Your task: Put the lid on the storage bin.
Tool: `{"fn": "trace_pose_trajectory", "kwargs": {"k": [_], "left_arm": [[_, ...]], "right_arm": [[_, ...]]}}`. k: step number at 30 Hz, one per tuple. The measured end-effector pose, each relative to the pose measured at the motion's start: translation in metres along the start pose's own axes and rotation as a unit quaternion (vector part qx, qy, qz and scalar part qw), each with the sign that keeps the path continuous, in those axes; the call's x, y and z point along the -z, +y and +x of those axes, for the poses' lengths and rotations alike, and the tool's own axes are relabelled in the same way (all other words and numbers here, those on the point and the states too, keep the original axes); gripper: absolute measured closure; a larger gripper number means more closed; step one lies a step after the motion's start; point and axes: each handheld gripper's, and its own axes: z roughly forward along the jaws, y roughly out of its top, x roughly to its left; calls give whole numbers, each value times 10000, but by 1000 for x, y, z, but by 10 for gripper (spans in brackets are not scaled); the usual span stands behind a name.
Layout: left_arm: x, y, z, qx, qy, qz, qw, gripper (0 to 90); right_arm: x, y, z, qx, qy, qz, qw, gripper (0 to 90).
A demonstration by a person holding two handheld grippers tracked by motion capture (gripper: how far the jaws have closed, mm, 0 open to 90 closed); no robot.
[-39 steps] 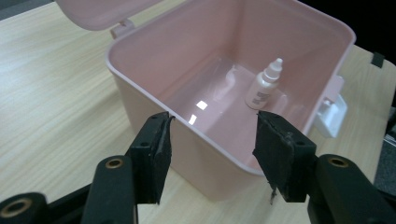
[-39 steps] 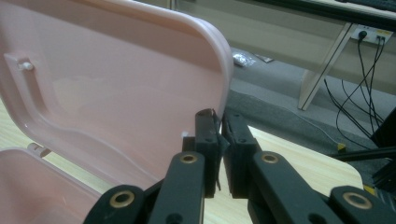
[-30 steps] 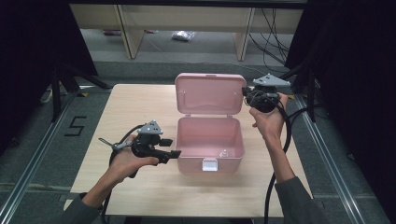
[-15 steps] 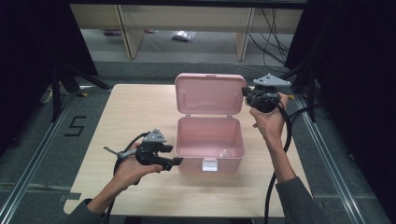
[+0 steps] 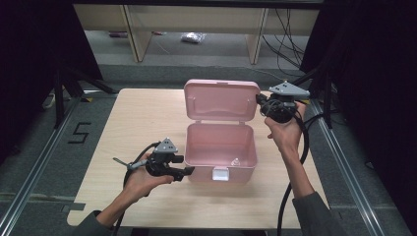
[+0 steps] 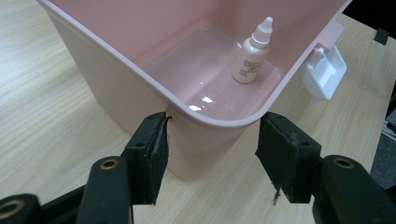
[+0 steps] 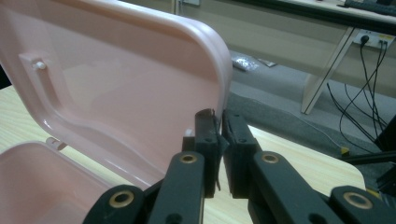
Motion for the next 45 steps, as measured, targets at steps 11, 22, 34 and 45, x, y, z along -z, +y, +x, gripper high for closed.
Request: {"fn": "trace_pose_trajectory", "kwargs": {"k": [11, 22, 34, 45], "left_arm": [[1, 0, 1, -103, -21, 58, 9999, 450], [1, -1, 0, -30, -31, -12, 10000, 453], [0, -1, 1, -44, -45, -9, 10000, 454], [1, -2, 1, -133, -11, 53, 9999, 459]], "right_arm": [[14, -2, 3, 165, -16, -107, 9998, 900], [3, 6, -8, -169, -135, -51, 9998, 680], [-25, 15, -12, -148, -46, 158, 9998, 841], [-14, 10, -5, -122, -94, 24, 9999, 845]]}}
